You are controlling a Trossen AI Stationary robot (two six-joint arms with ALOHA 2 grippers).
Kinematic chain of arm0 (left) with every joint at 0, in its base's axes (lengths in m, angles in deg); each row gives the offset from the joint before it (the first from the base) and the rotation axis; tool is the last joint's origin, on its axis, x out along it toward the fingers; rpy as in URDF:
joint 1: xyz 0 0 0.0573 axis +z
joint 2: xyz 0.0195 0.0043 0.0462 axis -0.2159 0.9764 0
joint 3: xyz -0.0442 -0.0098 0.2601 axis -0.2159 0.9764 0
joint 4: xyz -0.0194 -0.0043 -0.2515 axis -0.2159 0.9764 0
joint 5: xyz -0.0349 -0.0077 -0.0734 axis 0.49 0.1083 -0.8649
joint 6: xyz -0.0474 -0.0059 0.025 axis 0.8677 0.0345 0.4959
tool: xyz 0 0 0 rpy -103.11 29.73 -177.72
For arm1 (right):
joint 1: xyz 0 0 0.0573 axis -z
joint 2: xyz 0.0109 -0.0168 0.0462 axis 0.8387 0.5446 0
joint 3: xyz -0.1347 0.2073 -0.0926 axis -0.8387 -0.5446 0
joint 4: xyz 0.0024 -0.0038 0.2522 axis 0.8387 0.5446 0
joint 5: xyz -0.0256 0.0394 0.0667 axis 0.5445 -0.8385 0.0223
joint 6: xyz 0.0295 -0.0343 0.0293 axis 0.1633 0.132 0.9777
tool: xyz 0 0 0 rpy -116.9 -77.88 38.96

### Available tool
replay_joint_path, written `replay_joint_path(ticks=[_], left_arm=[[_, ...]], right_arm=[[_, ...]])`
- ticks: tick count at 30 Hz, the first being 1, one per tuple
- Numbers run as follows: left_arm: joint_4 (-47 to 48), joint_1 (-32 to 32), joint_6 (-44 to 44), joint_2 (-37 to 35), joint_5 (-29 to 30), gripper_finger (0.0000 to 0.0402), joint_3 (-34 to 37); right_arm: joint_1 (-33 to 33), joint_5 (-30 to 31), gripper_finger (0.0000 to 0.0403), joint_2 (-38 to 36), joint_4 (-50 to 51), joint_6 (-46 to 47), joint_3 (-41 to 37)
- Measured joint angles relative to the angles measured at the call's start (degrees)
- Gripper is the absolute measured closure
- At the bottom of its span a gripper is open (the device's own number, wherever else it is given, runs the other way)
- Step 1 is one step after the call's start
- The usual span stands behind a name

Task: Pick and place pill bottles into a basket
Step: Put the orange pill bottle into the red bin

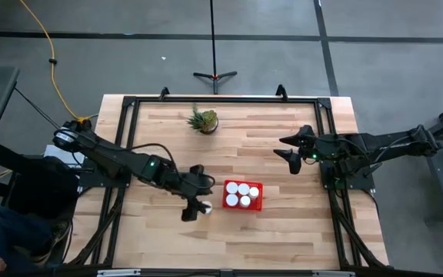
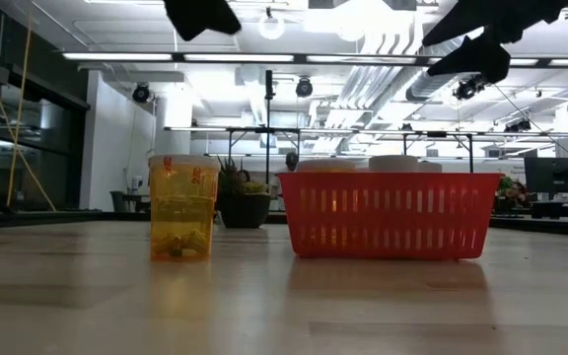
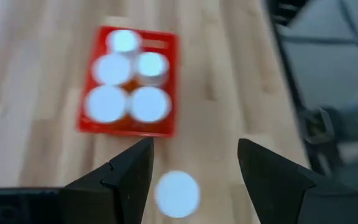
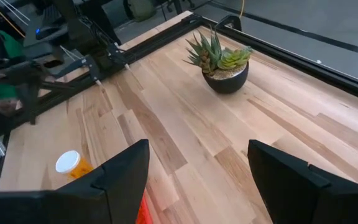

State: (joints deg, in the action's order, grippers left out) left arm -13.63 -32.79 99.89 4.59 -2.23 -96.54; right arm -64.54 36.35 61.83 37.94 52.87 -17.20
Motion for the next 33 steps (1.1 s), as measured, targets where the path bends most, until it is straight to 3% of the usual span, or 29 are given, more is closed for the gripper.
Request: replay_joint_path(ticks=[5,17,24,28,33], left_arm=[[0.61,0.07,-3.02,0.78,-9.14,0.0135,0.1],[0.22,0.11,-0.06,6.47,-9.37,0.0131,4.4],[-1.34,1.3,1.93,7.23,-12.08,0.0056,4.37],[-0.88,1.6,1.83,7.82,-8.13,0.0014,4.26],[-0.76,1.58,1.52,10.14,-5.0,0.0008,4.33]], right_arm=[[-0.01,-0.17,0.0139,-0.02,1.58,0.02,0.0],[-0.01,0.84,0.0139,-0.02,3.86,-0.94,0.0],[-0.01,2.43,0.0139,-0.02,4.91,-1.93,0.0],[0.0,2.4,0.0139,-0.02,5.42,-2.52,0.0],[-0.01,2.38,0.0139,-0.01,6.44,-2.54,0.0]])
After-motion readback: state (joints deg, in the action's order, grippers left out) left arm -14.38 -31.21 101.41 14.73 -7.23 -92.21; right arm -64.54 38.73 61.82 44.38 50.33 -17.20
